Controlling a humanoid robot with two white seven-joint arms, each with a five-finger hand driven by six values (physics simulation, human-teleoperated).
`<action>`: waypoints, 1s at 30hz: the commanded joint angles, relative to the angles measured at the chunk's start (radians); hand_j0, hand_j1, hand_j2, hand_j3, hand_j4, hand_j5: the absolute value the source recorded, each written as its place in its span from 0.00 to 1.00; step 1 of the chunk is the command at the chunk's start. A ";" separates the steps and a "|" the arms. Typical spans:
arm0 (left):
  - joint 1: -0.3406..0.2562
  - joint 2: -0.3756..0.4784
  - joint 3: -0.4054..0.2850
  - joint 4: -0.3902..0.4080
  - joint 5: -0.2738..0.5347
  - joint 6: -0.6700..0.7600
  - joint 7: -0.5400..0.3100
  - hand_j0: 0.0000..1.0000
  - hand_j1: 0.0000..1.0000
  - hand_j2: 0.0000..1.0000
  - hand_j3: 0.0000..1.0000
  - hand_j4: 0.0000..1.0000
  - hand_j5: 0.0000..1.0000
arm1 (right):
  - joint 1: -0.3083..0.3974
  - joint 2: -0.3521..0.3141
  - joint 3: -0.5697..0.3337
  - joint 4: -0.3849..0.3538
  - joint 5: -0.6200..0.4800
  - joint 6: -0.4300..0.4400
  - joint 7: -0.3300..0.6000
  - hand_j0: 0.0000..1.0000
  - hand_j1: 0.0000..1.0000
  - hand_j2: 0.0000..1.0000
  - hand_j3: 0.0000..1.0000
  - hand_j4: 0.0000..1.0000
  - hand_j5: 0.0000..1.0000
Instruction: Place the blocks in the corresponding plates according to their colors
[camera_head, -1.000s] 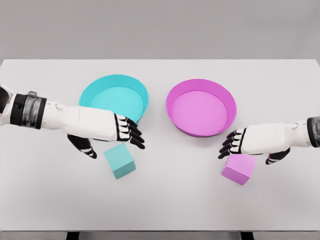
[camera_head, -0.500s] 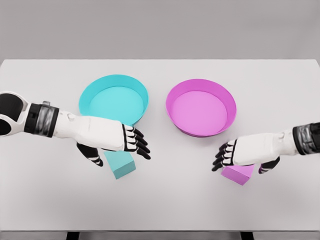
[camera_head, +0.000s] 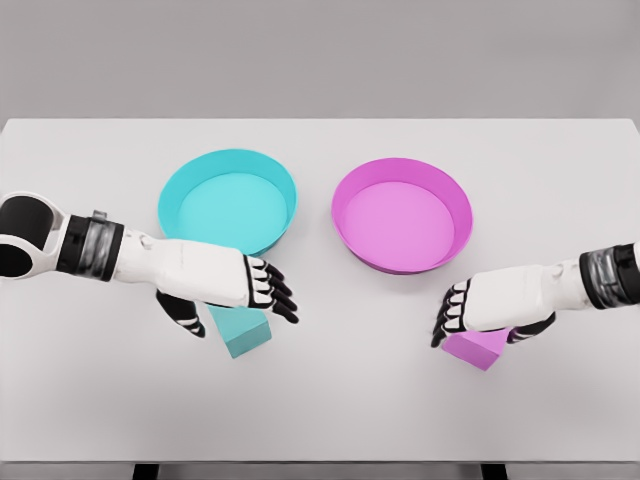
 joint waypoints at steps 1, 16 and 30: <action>0.000 0.001 0.002 0.004 -0.020 0.003 0.000 1.00 1.00 1.00 1.00 1.00 1.00 | 0.000 0.002 -0.001 0.000 -0.003 0.002 0.000 0.62 0.62 0.62 0.62 0.62 0.62; 0.035 -0.021 0.010 0.026 -0.112 0.003 0.000 1.00 1.00 1.00 1.00 1.00 1.00 | -0.113 0.057 -0.017 0.072 -0.134 0.002 0.000 0.55 0.55 0.55 0.55 0.55 0.55; 0.041 -0.055 0.010 0.060 -0.128 0.003 0.000 1.00 1.00 1.00 1.00 1.00 1.00 | -0.268 0.298 -0.067 0.465 -0.284 0.002 0.000 0.56 0.56 0.56 0.56 0.56 0.56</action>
